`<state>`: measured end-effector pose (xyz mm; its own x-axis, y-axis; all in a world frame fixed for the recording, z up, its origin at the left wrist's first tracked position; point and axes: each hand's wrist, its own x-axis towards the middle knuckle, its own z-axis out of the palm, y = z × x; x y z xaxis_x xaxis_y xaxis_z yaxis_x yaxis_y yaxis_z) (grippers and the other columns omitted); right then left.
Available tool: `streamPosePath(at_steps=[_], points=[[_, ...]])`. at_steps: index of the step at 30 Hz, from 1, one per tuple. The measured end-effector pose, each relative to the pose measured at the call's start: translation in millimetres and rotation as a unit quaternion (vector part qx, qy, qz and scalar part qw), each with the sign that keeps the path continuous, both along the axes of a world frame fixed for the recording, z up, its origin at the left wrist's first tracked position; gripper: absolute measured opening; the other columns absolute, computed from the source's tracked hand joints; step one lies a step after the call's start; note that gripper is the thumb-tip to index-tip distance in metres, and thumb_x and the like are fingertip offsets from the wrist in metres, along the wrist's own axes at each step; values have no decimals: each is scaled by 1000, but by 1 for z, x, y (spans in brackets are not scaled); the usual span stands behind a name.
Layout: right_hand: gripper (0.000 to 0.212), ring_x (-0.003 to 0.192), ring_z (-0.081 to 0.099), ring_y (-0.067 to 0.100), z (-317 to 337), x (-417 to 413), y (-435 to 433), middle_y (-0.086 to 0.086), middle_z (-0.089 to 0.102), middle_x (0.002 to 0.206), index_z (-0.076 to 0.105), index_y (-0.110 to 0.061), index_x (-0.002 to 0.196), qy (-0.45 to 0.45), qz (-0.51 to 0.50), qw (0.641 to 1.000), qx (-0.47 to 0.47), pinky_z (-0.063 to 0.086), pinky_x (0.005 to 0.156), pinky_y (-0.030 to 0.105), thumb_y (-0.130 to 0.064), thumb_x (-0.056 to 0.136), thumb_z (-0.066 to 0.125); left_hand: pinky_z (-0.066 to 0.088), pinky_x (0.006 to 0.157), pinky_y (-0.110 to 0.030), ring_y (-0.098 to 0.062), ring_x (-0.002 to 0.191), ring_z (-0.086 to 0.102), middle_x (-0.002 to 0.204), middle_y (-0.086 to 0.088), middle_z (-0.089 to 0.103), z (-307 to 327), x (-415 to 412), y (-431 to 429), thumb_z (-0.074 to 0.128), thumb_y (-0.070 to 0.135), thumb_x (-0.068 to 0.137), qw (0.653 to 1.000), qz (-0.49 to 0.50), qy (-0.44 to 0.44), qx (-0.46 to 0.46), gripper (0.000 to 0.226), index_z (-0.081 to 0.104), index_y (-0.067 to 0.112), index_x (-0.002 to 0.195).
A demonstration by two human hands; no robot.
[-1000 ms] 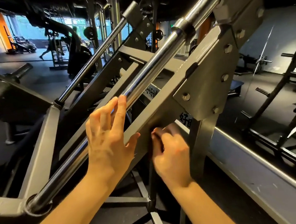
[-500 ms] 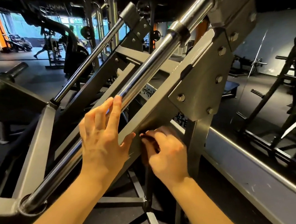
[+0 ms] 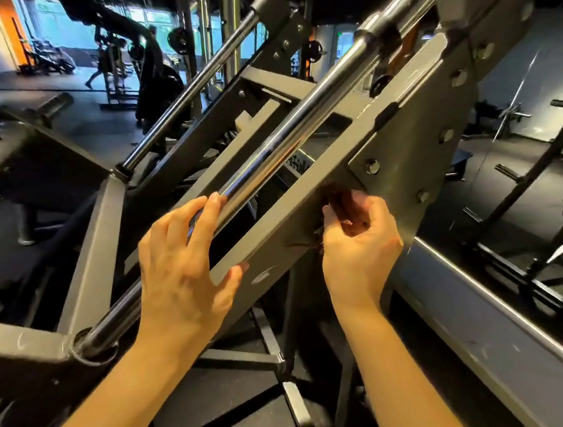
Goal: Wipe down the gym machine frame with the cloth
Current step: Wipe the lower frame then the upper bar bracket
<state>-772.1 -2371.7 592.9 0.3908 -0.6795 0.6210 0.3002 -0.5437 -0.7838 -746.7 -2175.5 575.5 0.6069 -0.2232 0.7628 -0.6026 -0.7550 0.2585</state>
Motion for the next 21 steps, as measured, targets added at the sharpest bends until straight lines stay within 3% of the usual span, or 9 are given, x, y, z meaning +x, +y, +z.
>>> streamPosePath(at_steps=[5, 10, 13, 16, 19, 21], points=[[24, 98, 65, 4, -46, -10, 48, -2, 66, 104, 69, -16, 107, 27, 106, 993, -45, 54, 84, 14, -11, 86, 80, 37, 108, -56, -32, 133, 42, 147, -11, 44, -18, -8, 14, 86, 23, 72, 999, 18, 39, -17, 97, 37, 14, 156], [23, 96, 67, 18, -89, -15, 66, 4, 66, 105, 68, -12, 105, 97, 178, 963, -176, 59, 83, 38, -4, 84, 75, 37, 108, -56, -32, 132, 43, 147, -12, 44, -27, -11, 19, 88, 18, 70, 999, 26, 44, -9, 104, 33, 13, 158], [18, 95, 62, 4, -61, -12, 34, 3, 65, 102, 68, -10, 101, 85, 139, 968, -193, 53, 85, 21, -2, 86, 73, 38, 108, -58, -31, 131, 43, 148, -12, 43, -27, -12, 23, 89, 22, 70, 999, 23, 41, 0, 106, 32, 14, 159], [21, 95, 53, -9, -21, -6, -6, -5, 61, 107, 62, -20, 107, 86, 37, 991, -99, 44, 80, 5, -16, 91, 74, 38, 107, -57, -31, 130, 43, 147, -13, 44, -28, -12, 27, 90, 26, 70, 999, 35, 38, 15, 106, 32, 14, 159], [23, 95, 54, -9, -25, -2, 0, -10, 59, 105, 59, -22, 108, 72, 25, 995, -64, 41, 82, 4, -20, 91, 75, 37, 107, -58, -34, 129, 43, 144, -16, 44, -32, -11, 30, 91, 32, 70, 997, 60, 39, 17, 109, 30, 19, 160], [20, 95, 59, 0, -56, -4, 29, -8, 62, 103, 62, -17, 106, 87, 61, 990, -89, 48, 84, 12, -18, 90, 75, 38, 106, -59, -35, 126, 43, 141, -17, 44, -37, -10, 32, 92, 33, 69, 997, 69, 35, 19, 111, 30, 20, 160]])
